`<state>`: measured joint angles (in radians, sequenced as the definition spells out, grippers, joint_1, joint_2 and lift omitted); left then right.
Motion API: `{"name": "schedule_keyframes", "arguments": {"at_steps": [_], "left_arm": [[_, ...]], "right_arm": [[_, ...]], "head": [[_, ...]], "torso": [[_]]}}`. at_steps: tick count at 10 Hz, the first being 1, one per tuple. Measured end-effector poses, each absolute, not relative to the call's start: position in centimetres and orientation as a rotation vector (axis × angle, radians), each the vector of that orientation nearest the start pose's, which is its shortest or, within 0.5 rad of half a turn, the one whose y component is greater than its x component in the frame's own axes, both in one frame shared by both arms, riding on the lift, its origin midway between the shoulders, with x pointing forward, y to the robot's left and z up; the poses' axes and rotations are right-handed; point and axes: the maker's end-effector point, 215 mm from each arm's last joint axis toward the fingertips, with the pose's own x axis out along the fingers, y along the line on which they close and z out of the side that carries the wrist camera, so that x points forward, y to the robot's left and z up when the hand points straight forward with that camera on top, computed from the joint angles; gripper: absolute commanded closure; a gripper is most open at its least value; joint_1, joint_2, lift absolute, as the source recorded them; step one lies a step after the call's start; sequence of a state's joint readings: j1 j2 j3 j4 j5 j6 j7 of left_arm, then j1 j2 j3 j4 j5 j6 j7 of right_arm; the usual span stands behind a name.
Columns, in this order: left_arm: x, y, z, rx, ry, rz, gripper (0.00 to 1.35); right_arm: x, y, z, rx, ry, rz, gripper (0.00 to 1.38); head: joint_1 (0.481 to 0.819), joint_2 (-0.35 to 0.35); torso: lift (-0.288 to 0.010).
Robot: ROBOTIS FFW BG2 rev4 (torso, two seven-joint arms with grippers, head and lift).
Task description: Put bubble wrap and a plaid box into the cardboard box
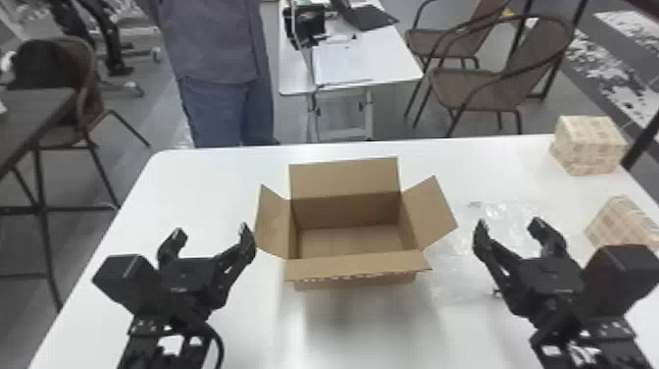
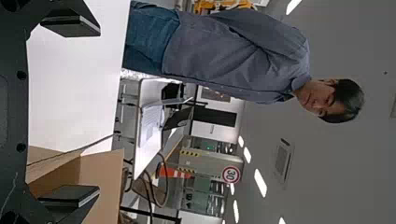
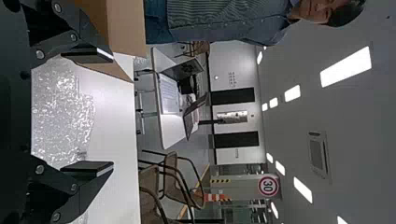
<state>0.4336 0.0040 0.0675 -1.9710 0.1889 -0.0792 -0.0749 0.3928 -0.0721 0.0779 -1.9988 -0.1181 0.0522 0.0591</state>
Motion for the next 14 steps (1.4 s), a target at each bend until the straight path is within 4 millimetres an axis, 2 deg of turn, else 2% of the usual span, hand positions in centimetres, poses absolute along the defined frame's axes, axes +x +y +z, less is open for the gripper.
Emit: {"name": "schedule_keyframes", "arguments": {"at_steps": [4, 7, 10, 13, 14], "left_arm": [[47.4, 23.5, -35.3, -0.362, 0.027, -0.076, 0.19], [48.2, 21.9, -36.6, -0.419, 0.082, -0.148, 0.19], [48.9, 20.5, -37.3, -0.436, 0.116, -0.211, 0.19], [50.5, 19.1, -36.9, -0.433, 0.112, -0.281, 0.20], [50.9, 19.0, -36.8, -0.426, 0.112, -0.289, 0.34]], "right_arm": [[47.7, -17.6, -33.1, 0.082, 0.023, 0.165, 0.45], [47.7, -17.6, -33.0, 0.082, 0.022, 0.166, 0.45], [47.7, -17.5, -33.1, 0.082, 0.023, 0.168, 0.45], [47.8, -17.3, -33.1, 0.083, 0.022, 0.174, 0.45], [47.9, -17.2, -33.0, 0.084, 0.022, 0.176, 0.45]], "head": [[0.695, 0.071], [0.695, 0.053], [0.695, 0.036], [0.695, 0.022], [0.695, 0.020]], "torso": [[-0.107], [-0.107], [-0.107], [-0.107], [-0.107]]}}
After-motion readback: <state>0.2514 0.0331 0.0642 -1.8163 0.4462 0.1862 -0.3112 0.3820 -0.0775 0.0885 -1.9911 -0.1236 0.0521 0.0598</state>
